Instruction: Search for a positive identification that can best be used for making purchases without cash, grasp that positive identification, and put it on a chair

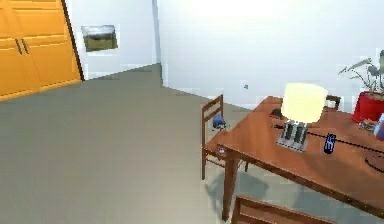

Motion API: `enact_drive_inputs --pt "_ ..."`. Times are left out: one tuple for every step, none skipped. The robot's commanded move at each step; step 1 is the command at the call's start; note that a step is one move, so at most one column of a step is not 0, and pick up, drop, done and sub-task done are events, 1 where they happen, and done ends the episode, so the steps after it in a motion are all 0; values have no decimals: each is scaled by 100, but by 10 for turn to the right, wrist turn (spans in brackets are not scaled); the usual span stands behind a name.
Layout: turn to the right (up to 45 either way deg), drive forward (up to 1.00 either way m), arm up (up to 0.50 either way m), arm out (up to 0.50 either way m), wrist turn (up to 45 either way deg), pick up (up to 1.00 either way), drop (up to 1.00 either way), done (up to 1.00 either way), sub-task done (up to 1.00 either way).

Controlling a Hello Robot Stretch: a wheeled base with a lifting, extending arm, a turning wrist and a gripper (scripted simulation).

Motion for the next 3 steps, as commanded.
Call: enact_drive_inputs --pt "0 25 0 0 0 0 0 0 0" --pt "-60 0 0 0 0 0 0 0 0" --pt "30 0 0 0 0 0 0 0 0"
